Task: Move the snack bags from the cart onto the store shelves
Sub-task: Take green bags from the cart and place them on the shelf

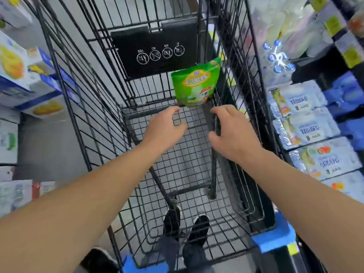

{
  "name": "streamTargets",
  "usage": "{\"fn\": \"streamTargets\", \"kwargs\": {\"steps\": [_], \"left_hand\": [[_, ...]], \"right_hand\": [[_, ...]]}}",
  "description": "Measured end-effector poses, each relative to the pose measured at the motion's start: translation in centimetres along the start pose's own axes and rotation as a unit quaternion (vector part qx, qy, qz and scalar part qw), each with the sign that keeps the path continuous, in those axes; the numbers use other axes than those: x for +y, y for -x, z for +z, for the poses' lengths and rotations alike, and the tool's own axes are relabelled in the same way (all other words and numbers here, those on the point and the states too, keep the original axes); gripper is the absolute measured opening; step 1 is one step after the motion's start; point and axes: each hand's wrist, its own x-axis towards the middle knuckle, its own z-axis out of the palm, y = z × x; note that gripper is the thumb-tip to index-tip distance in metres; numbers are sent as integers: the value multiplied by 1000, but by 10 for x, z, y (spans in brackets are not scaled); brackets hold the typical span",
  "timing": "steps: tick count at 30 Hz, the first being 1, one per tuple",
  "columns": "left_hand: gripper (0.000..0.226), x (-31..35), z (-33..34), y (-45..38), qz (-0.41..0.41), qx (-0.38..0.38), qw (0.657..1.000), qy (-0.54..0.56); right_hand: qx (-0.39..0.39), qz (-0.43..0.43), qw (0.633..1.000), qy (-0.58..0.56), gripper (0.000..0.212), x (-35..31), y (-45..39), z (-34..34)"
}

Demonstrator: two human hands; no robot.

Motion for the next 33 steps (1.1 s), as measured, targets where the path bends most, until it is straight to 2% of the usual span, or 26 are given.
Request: {"fn": "streamTargets", "kwargs": {"steps": [10,16,19,21,24,27,33], "left_hand": [[52,-15,0,-48,-71,45,995,62],[57,-13,5,-74,-106,73,986,103],[57,-15,8,-84,-118,84,983,117],[59,-18,13,-88,-122,87,981,122],[60,-24,22,-85,-127,66,984,110],[64,-31,32,-78,-137,50,984,102],[70,-36,39,-76,-143,47,983,110]], "right_hand": [[-50,-64,993,89,62,-2,-101,13],[10,-136,981,137,68,0,-160,12],[4,-127,978,165,80,-1,-191,19],[-11,-130,965,226,73,-2,-203,24],[-21,-166,940,299,44,-8,-205,37],[-41,-195,935,295,25,-2,-199,53],[-44,-215,940,261,16,8,-187,60]]}}
